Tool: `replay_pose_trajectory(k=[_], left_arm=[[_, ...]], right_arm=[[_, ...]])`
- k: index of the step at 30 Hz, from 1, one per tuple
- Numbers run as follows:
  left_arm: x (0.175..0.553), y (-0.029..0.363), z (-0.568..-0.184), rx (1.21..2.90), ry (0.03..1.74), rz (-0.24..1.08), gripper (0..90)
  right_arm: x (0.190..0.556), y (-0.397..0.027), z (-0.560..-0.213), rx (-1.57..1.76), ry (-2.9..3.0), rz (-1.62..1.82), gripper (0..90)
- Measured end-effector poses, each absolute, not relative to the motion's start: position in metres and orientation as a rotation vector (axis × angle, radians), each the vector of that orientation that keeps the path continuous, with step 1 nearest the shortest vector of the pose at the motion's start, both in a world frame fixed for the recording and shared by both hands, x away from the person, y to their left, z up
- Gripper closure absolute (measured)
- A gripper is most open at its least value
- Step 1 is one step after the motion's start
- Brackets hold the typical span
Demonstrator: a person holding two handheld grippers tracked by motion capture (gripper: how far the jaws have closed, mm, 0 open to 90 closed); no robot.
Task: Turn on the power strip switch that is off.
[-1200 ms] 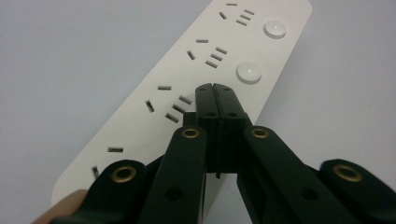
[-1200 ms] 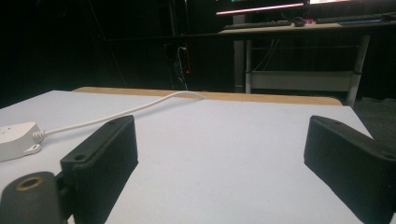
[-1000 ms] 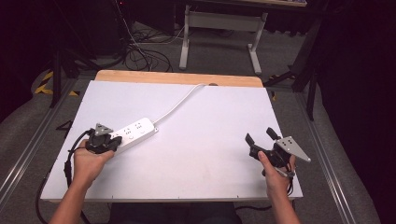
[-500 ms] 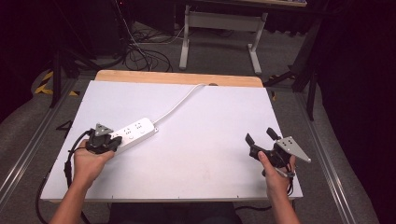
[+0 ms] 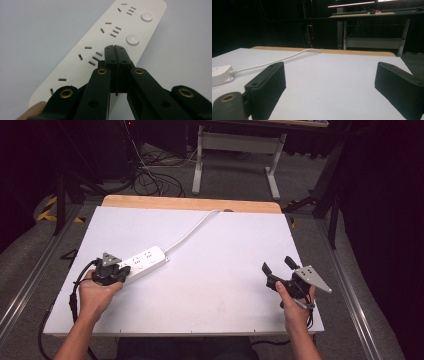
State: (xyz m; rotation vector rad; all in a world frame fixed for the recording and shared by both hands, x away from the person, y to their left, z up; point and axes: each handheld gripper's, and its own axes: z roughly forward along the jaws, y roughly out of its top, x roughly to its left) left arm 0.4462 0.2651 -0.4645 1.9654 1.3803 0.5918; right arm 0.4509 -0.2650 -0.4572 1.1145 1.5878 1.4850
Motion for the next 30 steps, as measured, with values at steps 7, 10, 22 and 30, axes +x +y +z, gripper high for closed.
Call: replay_pose_trajectory(k=[7, 10, 22, 30], left_arm=[[0.445, 0.267, -0.463, 1.936, 1.387, 0.593, 90.0], [0.444, 0.269, -0.462, 1.918, 1.385, 0.615, 90.0], [0.429, 0.284, -0.444, 1.753, 1.298, 0.647, 86.3], [0.401, 0.291, -0.419, 1.644, 1.193, 0.758, 79.7]], right_arm=[[0.451, -0.264, -0.457, 1.111, 1.592, 1.488, 10.4], [0.452, -0.264, -0.457, 1.113, 1.588, 1.487, 10.4], [0.452, -0.264, -0.457, 1.113, 1.59, 1.487, 10.7], [0.452, -0.265, -0.457, 1.115, 1.59, 1.491, 10.7]])
